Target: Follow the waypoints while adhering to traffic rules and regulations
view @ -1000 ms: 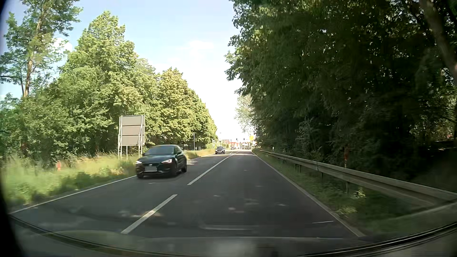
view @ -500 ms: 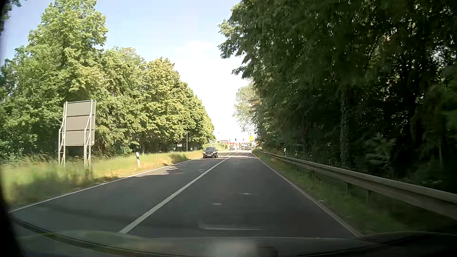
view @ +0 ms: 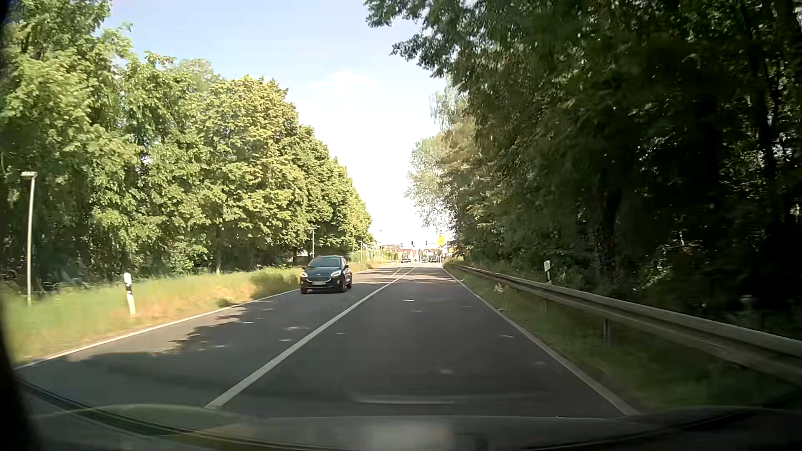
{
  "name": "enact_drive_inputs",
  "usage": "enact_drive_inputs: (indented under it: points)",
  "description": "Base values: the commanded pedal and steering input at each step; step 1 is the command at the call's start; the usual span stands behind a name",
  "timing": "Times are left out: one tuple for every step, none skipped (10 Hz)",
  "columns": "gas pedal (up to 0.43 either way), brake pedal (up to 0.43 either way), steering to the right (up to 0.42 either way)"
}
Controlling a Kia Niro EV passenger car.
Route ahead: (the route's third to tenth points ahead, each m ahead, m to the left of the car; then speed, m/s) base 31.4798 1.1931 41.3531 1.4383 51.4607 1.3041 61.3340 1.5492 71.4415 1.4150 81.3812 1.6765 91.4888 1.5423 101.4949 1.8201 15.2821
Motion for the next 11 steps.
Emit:
enact_drive_inputs:
  points:
    - [0.000, 0.177, 0.000]
    - [0.000, 0.177, 0.000]
    - [0.000, 0.177, 0.000]
    - [0.000, 0.183, 0.000]
    - [0.000, 0.177, 0.001]
    - [0.000, 0.085, 0.001]
    - [0.000, 0.030, 0.001]
    - [0.000, 0.030, 0.001]
    - [0.000, 0.030, 0.001]
    - [0.000, 0.030, 0.001]
    - [0.000, 0.030, 0.001]
